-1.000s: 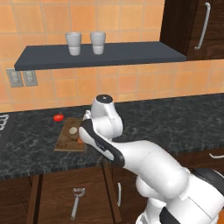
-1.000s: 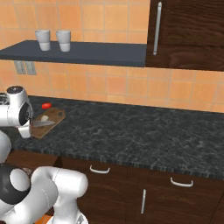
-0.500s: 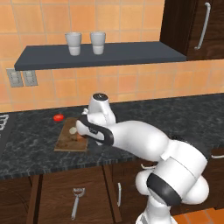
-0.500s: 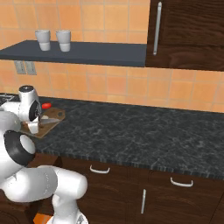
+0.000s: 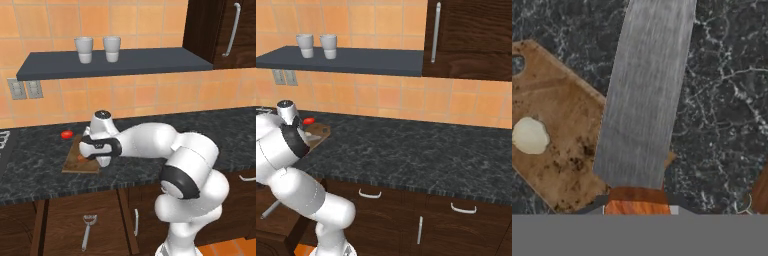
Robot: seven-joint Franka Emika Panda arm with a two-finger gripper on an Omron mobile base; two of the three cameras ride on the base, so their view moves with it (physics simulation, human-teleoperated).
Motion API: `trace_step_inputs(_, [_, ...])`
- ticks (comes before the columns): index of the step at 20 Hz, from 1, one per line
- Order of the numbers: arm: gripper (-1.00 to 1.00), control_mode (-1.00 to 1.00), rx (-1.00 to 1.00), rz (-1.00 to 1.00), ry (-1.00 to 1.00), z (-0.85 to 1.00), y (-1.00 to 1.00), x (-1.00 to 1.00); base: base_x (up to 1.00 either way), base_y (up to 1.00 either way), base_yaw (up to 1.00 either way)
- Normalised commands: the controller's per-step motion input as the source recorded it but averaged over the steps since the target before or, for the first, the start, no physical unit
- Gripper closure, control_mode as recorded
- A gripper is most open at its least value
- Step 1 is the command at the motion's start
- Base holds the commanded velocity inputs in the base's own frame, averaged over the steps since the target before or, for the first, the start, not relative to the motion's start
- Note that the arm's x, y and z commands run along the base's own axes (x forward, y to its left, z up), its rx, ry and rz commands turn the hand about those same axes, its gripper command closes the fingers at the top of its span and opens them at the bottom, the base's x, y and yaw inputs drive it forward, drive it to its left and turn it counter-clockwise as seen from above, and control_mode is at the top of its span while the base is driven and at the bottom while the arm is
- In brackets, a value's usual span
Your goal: Place the appropriate cutting tool for cutting the garlic skin on the cutting board.
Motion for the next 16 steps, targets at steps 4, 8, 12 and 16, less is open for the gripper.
trace_step_inputs(4, [1.0,-1.0,0.0,0.0,0.0,-0.21,0.12,0.54,0.0,0.0,0.0])
trace_step_inputs(8, [1.0,-1.0,0.0,0.0,0.0,-0.28,0.03,0.43,0.0,0.0,0.0])
trace_step_inputs(12, [1.0,-1.0,0.0,0.0,0.02,-0.27,0.12,0.25,0.0,0.0,0.0])
trace_step_inputs(16, [1.0,-1.0,0.0,0.0,0.04,-0.31,0.29,0.14,0.0,0.0,0.0])
